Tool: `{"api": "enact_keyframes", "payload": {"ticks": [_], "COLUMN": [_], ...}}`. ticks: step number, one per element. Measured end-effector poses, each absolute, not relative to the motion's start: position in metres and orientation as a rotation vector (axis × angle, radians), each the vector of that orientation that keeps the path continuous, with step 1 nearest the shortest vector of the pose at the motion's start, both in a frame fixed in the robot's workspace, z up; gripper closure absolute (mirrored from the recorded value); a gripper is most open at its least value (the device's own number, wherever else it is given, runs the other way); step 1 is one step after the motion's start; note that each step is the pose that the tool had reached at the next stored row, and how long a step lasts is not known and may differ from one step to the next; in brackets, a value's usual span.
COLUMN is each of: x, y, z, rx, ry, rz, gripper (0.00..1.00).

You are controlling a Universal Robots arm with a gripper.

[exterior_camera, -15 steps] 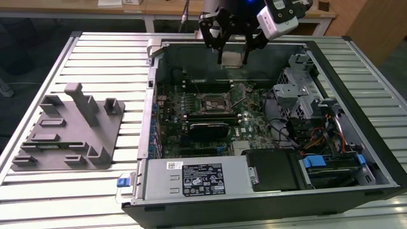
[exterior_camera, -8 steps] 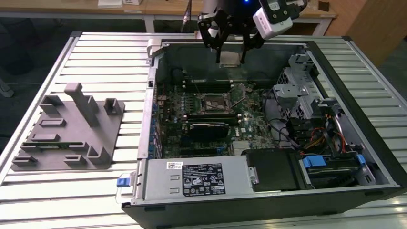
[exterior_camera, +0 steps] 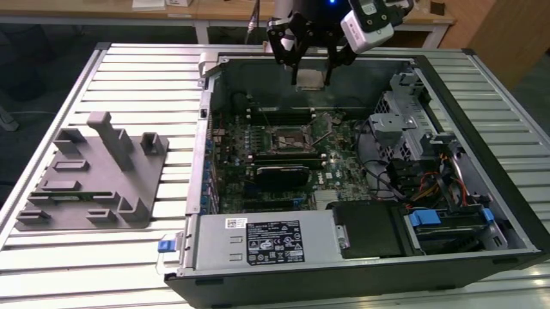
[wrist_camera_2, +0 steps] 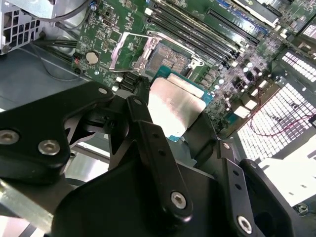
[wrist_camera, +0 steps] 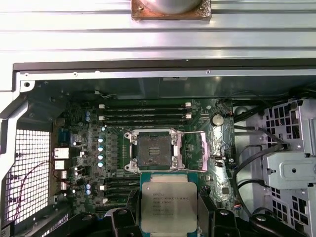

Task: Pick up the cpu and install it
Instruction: 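Pick up the cpu and move it towards the insertion slot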

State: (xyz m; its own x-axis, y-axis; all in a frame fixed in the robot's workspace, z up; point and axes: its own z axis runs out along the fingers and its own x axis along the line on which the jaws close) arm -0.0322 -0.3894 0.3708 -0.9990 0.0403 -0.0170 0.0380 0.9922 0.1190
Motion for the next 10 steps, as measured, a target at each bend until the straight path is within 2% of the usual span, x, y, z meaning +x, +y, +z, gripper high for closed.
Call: {"api": "enact_keyframes", "payload": {"ticks": [10], "x": [-0.0323], "y": [-0.3881], "z": [0.3694], "rx": [0.061], "ry": [3.116], "rz": [0.185], "gripper": [0.45]}}
